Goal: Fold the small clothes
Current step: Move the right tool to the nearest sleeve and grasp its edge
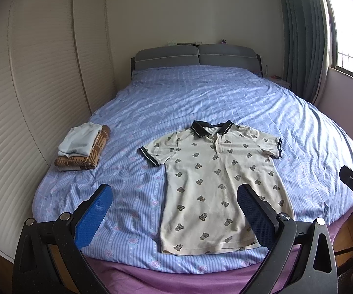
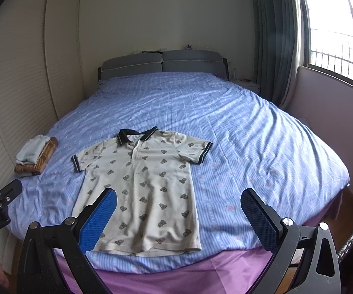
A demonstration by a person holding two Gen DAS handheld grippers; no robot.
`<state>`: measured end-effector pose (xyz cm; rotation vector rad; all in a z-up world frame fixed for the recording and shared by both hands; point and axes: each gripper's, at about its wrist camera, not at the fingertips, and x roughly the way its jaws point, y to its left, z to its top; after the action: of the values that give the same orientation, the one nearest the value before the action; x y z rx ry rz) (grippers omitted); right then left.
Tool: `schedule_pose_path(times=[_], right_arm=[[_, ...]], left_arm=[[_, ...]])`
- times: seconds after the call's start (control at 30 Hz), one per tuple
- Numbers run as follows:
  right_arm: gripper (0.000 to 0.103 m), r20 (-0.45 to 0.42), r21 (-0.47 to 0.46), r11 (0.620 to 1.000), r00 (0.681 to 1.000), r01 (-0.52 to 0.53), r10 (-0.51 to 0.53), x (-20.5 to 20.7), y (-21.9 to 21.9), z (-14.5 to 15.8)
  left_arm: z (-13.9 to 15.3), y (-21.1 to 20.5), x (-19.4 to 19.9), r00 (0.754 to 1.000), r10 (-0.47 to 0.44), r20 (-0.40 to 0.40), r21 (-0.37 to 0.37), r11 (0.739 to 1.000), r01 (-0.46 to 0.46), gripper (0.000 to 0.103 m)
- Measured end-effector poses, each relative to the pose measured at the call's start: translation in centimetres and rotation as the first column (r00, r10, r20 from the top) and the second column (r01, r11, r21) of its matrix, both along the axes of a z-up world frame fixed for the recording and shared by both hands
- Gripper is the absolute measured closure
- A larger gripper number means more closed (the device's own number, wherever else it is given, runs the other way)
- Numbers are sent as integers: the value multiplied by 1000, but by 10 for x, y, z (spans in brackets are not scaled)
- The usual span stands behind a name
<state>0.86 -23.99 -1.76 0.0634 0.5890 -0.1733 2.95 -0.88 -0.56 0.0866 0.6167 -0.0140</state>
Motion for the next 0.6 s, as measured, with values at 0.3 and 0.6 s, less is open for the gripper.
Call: schedule_pose_path(times=[0.3, 0.6], right_arm=[[1, 38, 25, 1000, 999, 12, -12, 57, -33, 3], [7, 75, 24, 1000, 997, 14, -15, 138, -73, -7]], left_arm=[[-4, -41, 72, 999, -21, 26, -19, 1000, 21, 0], [-18, -91, 156, 997, -37, 70, -28, 999, 39, 0]])
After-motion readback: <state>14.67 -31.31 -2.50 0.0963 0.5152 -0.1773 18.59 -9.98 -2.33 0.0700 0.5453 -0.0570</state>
